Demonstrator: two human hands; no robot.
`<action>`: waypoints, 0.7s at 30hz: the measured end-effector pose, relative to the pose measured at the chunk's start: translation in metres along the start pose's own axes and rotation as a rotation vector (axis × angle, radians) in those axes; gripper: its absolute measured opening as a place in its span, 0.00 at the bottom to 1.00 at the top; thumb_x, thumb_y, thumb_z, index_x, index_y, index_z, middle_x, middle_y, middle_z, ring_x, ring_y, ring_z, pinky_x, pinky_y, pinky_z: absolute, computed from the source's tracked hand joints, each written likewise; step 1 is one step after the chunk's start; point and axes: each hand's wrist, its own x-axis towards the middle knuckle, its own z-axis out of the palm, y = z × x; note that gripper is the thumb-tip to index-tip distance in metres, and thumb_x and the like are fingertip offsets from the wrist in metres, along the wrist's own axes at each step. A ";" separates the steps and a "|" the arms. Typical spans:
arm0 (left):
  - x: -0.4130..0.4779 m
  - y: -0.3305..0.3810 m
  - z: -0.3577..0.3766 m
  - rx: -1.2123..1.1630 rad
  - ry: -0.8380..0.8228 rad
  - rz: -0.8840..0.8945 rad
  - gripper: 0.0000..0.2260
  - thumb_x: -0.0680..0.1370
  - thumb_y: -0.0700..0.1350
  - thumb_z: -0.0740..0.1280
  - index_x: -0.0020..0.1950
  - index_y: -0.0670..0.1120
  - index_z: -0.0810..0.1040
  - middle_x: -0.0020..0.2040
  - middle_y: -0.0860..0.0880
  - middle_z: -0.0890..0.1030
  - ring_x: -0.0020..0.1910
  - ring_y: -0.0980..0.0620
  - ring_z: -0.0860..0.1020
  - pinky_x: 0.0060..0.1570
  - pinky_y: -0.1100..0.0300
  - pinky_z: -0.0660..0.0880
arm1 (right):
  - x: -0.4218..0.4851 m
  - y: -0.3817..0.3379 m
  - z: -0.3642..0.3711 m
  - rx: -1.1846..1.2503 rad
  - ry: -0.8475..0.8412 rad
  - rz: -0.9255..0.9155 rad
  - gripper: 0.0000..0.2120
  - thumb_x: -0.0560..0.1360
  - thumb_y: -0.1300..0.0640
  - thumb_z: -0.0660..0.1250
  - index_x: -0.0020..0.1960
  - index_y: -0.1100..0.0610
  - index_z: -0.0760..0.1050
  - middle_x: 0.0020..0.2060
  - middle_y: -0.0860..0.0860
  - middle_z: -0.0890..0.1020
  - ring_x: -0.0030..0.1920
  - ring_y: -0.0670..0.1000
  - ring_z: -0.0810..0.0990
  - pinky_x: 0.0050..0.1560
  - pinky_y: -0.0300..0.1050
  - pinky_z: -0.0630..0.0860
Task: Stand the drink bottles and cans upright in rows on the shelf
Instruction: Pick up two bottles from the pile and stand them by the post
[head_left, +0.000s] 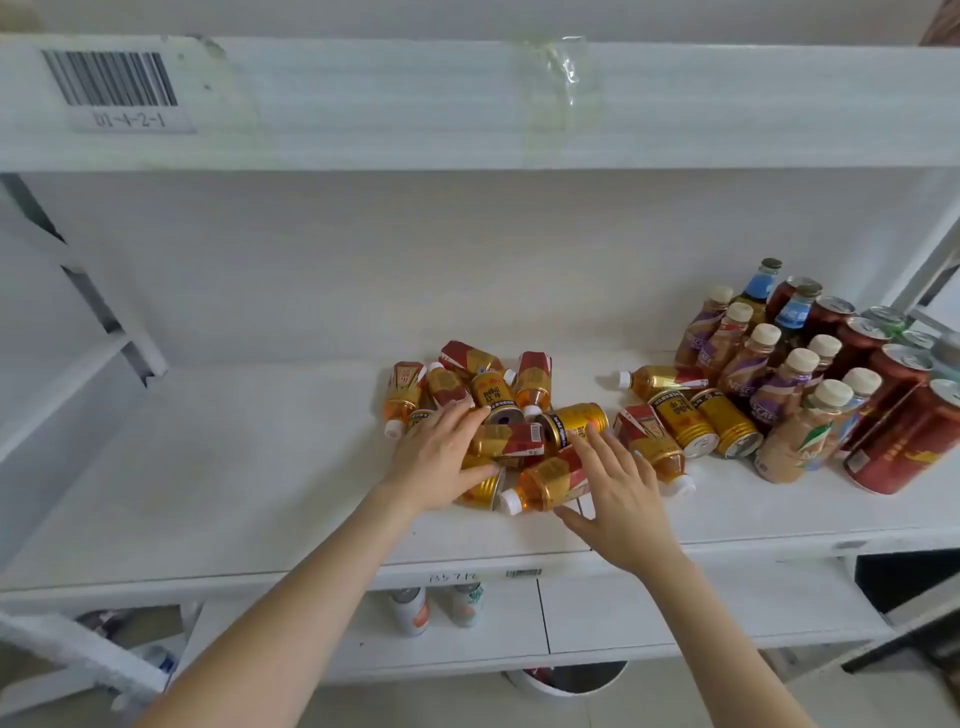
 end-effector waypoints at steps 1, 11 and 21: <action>0.007 -0.003 0.003 -0.025 -0.018 -0.004 0.35 0.75 0.62 0.63 0.77 0.52 0.55 0.78 0.50 0.57 0.76 0.48 0.57 0.71 0.44 0.64 | 0.003 0.001 0.003 0.004 -0.018 0.001 0.41 0.73 0.34 0.60 0.78 0.49 0.47 0.78 0.50 0.51 0.78 0.53 0.48 0.74 0.59 0.51; 0.059 -0.036 0.027 -0.092 -0.282 -0.170 0.32 0.72 0.66 0.65 0.71 0.53 0.65 0.68 0.50 0.74 0.61 0.47 0.76 0.55 0.51 0.75 | 0.028 0.022 0.035 -0.031 -0.184 -0.097 0.44 0.71 0.33 0.61 0.77 0.45 0.41 0.78 0.46 0.47 0.78 0.51 0.44 0.76 0.53 0.49; 0.086 -0.034 0.033 0.027 -0.407 -0.164 0.31 0.68 0.70 0.66 0.64 0.52 0.72 0.61 0.50 0.79 0.58 0.47 0.77 0.58 0.52 0.68 | 0.042 0.017 0.046 -0.036 -0.102 -0.189 0.34 0.66 0.35 0.70 0.69 0.43 0.67 0.72 0.54 0.67 0.71 0.62 0.65 0.66 0.61 0.68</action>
